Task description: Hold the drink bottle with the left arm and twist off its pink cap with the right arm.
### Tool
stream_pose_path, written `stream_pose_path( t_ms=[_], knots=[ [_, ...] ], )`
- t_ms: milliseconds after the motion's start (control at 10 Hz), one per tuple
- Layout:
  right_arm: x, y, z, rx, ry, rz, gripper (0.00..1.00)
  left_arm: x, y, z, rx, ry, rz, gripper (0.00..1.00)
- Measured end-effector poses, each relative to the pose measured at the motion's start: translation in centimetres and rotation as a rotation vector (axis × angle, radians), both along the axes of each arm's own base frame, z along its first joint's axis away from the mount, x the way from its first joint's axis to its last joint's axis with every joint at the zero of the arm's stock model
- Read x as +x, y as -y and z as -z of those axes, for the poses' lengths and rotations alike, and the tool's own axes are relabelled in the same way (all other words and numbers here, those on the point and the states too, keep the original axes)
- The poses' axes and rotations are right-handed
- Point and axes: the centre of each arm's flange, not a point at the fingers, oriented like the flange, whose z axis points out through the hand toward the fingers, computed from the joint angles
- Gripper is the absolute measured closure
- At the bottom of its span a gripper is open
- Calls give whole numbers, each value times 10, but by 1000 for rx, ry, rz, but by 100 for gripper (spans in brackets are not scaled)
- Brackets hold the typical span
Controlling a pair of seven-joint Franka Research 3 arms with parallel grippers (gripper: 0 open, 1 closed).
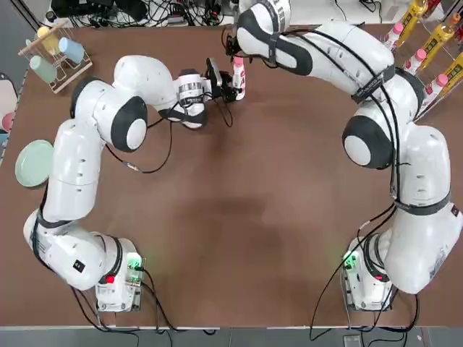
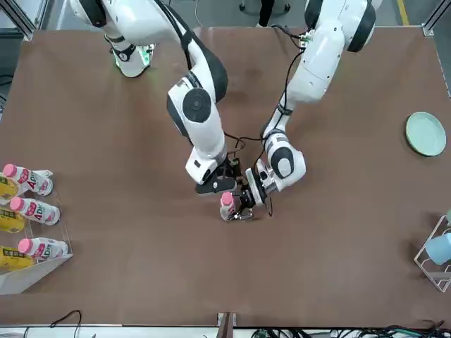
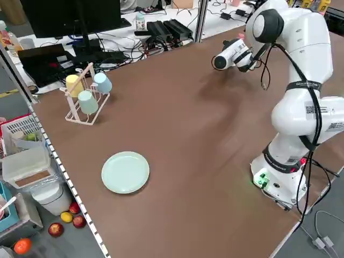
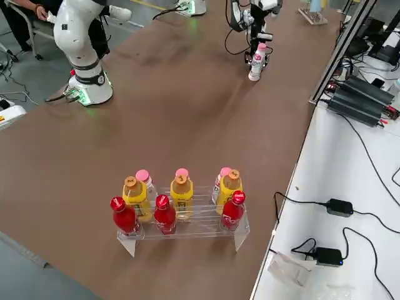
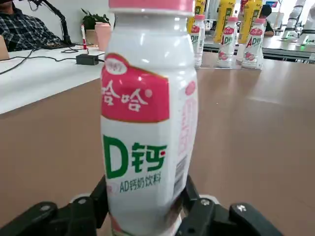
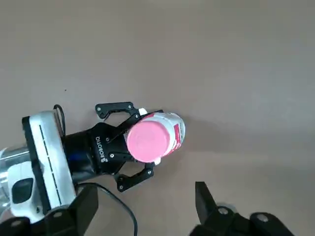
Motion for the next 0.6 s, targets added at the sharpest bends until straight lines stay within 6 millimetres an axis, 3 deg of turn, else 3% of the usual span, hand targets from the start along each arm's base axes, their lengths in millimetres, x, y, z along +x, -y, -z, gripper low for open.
stream_pose_path(
  t_ms=[400, 600],
  knots=[
    [9, 3, -7, -7, 72, 111, 13, 0, 0, 0, -3, -7, -3, 39],
    [8, -2, 1, -4, 70, 118, 19, 0, 0, 0, -3, -7, -3, 39]
  ],
)
